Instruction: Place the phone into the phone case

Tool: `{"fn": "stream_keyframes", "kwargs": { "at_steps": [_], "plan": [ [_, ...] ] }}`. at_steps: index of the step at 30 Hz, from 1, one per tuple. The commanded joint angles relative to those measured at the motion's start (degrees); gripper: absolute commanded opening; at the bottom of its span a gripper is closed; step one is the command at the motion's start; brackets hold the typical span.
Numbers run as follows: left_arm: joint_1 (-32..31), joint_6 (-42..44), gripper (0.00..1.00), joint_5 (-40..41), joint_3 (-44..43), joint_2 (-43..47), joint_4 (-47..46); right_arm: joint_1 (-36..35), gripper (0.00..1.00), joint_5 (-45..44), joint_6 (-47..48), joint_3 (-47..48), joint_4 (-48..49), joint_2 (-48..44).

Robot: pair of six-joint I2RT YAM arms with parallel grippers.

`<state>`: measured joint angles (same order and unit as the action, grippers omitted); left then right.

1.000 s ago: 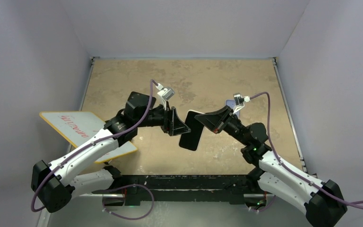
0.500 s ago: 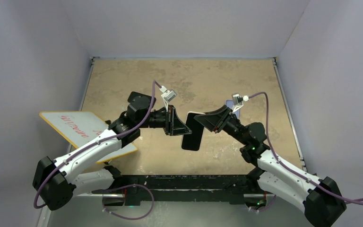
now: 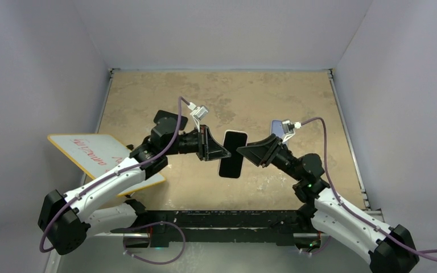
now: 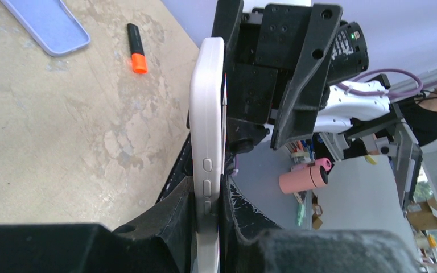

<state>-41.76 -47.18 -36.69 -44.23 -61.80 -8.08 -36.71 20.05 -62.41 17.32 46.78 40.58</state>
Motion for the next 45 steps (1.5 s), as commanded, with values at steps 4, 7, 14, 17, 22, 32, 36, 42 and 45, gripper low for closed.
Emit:
{"fn": "stream_keyframes", "kwargs": {
  "at_steps": [4, 7, 14, 17, 22, 32, 36, 42, 45],
  "plan": [
    [0.4, -1.3, 0.00, 4.4, -0.9, 2.9, -4.8, -0.3, 0.54, 3.1, -0.1, -0.6, 3.2, 2.4],
    [0.4, -1.1, 0.00, 6.1, -0.7, 3.7, -4.5, -0.3, 0.54, 3.1, -0.2, -0.5, 2.6, 3.0],
    [0.4, -1.1, 0.00, 9.5, -0.5, 6.3, -4.6, -0.3, 0.59, 8.4, -0.1, -0.8, 4.4, 5.6],
    [0.4, -1.1, 0.00, 10.6, -0.5, 7.2, -4.7, -0.3, 0.53, 9.9, -0.5, -1.2, 5.3, 6.1],
    [0.4, -0.5, 0.00, 11.8, -0.3, 7.4, -3.8, -0.3, 0.28, 9.8, -0.6, -1.5, 5.7, 5.7],
    [0.4, 3.8, 0.16, 15.5, -3.1, 7.0, 5.0, -0.3, 0.00, 6.2, -0.1, -2.6, 6.6, 3.3],
    [0.4, 6.7, 0.49, 18.5, -5.2, 7.8, 11.5, -0.3, 0.00, 3.0, 3.5, -0.7, -0.7, 1.3],
    [0.4, 15.2, 0.85, 24.8, -10.0, 8.7, 23.1, -0.3, 0.00, -3.6, 6.4, 1.8, -7.4, 1.3],
    [0.4, 19.8, 0.88, 26.7, -12.6, 8.6, 27.4, -0.2, 0.00, -7.0, 9.8, 4.7, -12.1, 4.7]
  ]
}}
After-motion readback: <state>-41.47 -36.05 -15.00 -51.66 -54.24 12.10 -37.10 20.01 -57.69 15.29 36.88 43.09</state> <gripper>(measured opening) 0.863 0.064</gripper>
